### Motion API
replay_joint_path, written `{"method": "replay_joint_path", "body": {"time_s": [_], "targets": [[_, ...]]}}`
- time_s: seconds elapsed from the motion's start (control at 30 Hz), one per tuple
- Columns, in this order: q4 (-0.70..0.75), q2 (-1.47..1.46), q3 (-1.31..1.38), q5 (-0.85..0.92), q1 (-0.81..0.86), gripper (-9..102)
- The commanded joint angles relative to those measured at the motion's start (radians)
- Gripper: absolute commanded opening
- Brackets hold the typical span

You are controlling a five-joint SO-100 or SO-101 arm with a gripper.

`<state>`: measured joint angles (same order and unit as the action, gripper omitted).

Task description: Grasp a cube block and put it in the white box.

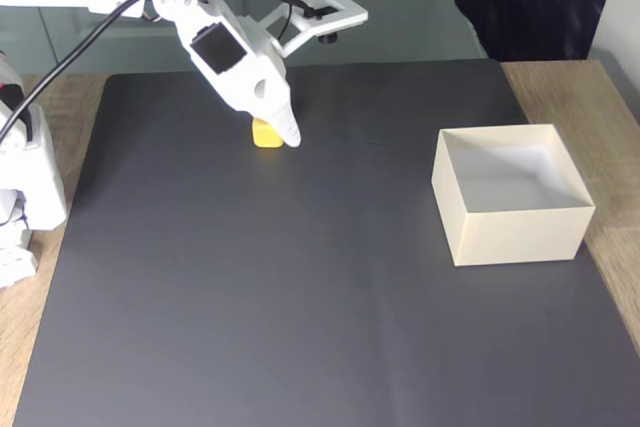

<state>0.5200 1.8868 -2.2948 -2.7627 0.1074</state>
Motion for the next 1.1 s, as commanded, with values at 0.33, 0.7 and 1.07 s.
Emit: {"method": "replay_joint_path", "body": {"time_s": [0.33, 0.7, 1.07], "targets": [[-0.066, -0.098, 0.052, 0.049, -0.107, 30], [-0.077, -0.175, 0.094, 0.044, -0.112, 26], [-0.106, -0.216, 0.097, 0.035, -0.115, 20]]}}
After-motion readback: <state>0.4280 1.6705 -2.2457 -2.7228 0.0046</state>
